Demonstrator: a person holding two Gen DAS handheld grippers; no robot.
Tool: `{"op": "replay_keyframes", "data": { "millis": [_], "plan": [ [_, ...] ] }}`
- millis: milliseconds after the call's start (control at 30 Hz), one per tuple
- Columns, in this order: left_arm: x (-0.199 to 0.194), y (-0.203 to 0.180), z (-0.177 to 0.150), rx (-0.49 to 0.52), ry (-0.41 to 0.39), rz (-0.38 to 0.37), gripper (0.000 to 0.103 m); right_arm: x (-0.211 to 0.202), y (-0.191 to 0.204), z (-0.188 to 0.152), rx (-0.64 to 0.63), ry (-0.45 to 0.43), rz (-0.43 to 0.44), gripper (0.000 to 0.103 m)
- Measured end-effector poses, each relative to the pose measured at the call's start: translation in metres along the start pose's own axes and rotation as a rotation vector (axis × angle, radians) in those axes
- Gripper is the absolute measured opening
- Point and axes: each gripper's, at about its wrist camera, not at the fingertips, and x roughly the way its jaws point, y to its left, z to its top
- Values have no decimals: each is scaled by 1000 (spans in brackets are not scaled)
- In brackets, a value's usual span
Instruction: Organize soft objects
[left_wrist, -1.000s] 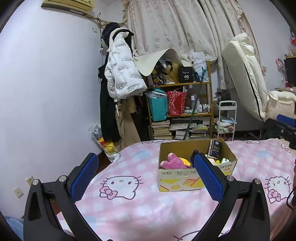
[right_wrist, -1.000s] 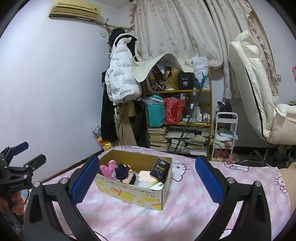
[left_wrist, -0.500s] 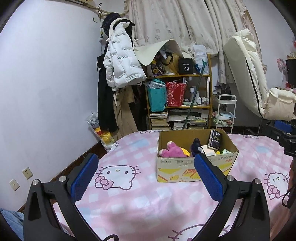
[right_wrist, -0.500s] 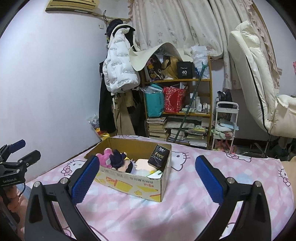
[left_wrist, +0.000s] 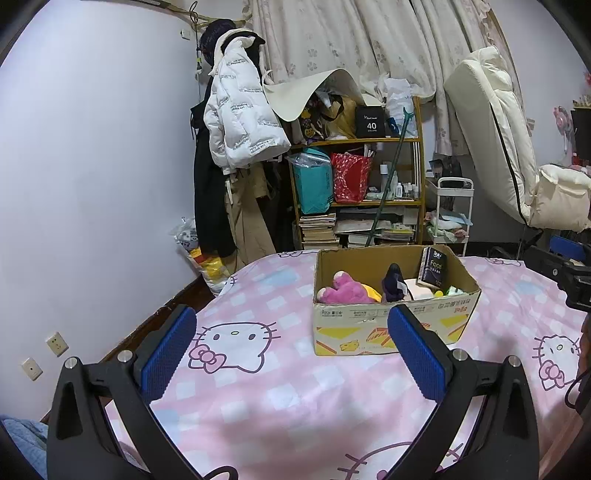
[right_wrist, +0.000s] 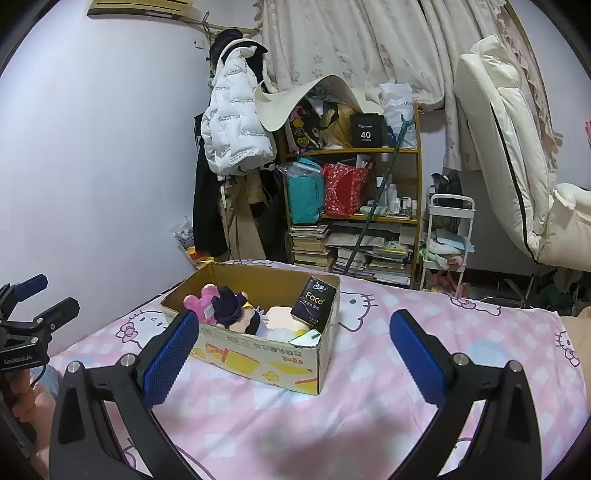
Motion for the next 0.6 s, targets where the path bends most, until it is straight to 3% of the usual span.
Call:
{"op": "replay_keyframes", "data": {
  "millis": [600],
  "plan": [
    [5, 4, -3, -7, -3, 16, 102, 2, -3, -3, 5, 8, 0, 103]
  ]
}}
